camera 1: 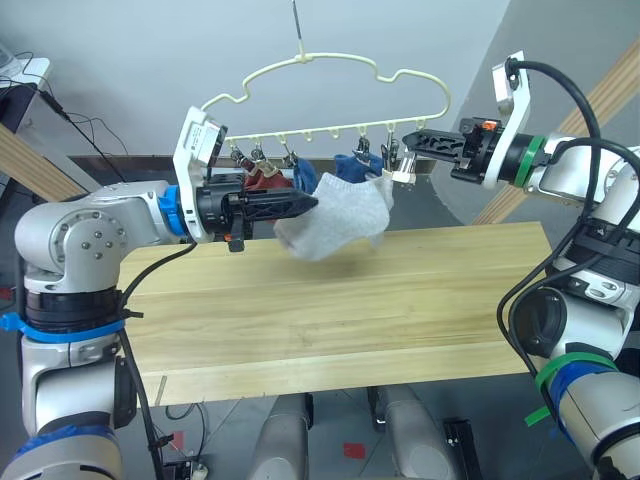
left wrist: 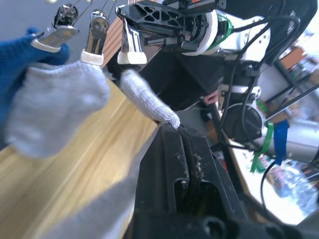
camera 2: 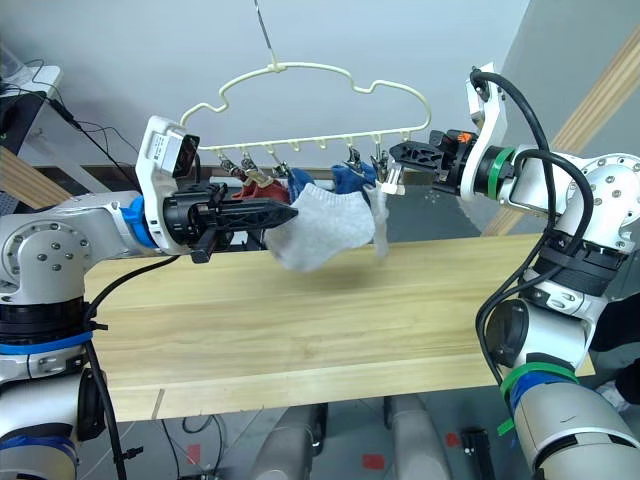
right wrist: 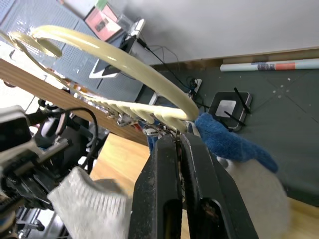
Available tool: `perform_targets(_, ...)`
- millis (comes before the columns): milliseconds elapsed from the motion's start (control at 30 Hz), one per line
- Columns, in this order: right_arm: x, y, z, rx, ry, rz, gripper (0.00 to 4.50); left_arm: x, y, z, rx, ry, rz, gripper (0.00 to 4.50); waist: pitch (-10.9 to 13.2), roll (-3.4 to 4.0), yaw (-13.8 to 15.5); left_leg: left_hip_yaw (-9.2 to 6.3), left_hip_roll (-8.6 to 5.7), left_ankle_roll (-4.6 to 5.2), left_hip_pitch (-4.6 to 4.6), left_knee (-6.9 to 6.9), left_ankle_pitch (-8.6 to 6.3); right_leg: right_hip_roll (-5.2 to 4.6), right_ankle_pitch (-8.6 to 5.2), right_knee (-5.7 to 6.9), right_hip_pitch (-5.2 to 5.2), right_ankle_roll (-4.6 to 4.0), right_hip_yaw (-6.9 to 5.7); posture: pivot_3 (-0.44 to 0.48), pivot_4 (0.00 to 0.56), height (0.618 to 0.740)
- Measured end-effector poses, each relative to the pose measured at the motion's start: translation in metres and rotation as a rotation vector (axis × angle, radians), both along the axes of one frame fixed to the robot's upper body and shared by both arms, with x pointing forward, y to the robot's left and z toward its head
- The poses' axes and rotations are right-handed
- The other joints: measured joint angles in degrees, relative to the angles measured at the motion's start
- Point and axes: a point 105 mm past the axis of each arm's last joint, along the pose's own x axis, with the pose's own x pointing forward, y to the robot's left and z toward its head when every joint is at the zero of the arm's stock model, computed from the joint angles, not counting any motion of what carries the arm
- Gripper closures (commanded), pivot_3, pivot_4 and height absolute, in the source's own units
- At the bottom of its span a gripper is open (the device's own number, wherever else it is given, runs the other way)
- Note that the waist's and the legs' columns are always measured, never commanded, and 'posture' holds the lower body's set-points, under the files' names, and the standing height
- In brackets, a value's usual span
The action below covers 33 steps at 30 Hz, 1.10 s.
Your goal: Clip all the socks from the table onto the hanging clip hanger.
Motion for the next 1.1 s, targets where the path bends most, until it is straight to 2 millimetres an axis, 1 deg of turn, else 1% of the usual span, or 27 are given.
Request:
perform_targets(367, 0.001, 0.001, 0.001, 0.103, 0.065, 0.028, 4.50, 0.000, -0.003, 0.003, -0.016, -0.004, -0.017, 4.48, 0.0, 0.00, -0.1, 0.06, 0.00, -0.05, 0.00, 0.00, 0.03, 0.00, 0.00, 0.02, 0.00, 0.00, 0.05, -0.030, 0.352, 0.740)
perform_targets(533, -0.001, 0.007, 0.000, 0.111, 0.082, 0.039, 4.50, -0.002, -0.006, 0.004, -0.029, -0.003, -0.033, 4.48, 0.0, 0.00, -0.2, 0.07, 0.01, -0.04, 0.00, 0.00, 0.03, 0.00, 0.00, 0.03, -0.01, 0.00, 0.05, -0.028, 0.352, 0.740)
perform_targets(967, -0.003, 0.008, 0.001, 0.150, 0.115, 0.038, 4.50, 0.000, -0.012, 0.004, -0.050, 0.001, -0.037, 4.48, 0.0, 0.00, -0.3, 0.11, 0.01, -0.04, 0.00, 0.00, 0.03, 0.00, 0.00, 0.05, -0.01, 0.00, 0.07, -0.033, 0.355, 0.740)
perform_targets(1100, -0.003, 0.009, 0.001, 0.155, 0.123, 0.043, 4.50, 0.000, -0.013, 0.006, -0.051, -0.007, -0.037, 4.48, 0.0, 0.00, -0.3, 0.11, 0.01, -0.04, 0.00, 0.01, 0.03, 0.00, 0.00, 0.05, -0.02, 0.00, 0.06, -0.034, 0.357, 0.740)
